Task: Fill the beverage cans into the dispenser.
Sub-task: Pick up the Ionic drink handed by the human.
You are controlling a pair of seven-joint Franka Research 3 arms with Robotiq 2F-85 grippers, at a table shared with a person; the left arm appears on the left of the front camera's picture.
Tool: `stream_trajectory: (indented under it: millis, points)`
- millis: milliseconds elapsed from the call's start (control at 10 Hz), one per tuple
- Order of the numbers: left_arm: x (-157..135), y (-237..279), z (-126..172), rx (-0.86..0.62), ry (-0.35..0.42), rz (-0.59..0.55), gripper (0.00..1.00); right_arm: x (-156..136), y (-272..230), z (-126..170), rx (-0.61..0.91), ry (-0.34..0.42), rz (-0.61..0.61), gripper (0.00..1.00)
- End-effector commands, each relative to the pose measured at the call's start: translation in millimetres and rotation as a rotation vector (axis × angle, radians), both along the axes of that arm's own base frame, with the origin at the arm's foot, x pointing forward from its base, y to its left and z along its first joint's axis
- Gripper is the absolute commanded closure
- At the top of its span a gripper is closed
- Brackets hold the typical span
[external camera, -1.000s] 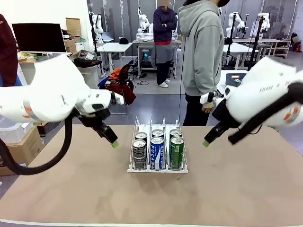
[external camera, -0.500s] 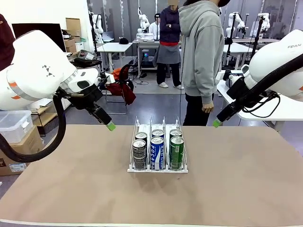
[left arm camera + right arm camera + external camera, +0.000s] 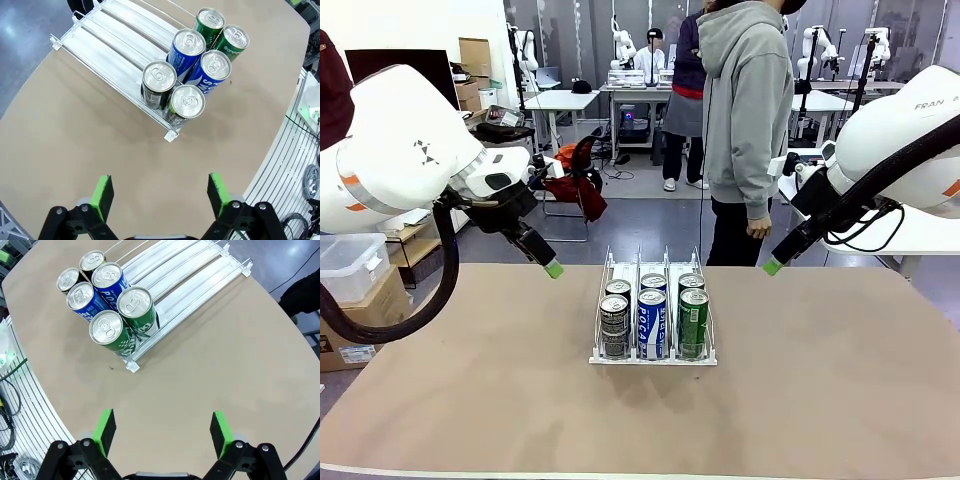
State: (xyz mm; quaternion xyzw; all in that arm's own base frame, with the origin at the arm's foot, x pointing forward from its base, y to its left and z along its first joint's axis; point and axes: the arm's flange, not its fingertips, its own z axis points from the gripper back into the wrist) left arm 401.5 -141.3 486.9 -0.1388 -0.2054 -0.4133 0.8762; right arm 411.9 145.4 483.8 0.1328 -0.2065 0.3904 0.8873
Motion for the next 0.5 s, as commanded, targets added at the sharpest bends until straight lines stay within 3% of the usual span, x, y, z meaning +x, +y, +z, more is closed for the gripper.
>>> stream_trajectory:
  millis: [0, 200, 400]
  points:
    - [-1, 1, -1, -0.008, 0.014, 0.009, 0.0, 0, -3, -2, 0.005, 0.007, 0.003, 0.0]
    - [0, 0, 0, 0.0, 0.0, 0.001, 0.0, 0, -1, 0, 0.0, 0.0, -0.002, 0.0]
    - [-4, 4, 27, 0.039, 0.102, -0.134, 0.0, 5, -15, 17, 0.051, 0.043, 0.111, 0.0]
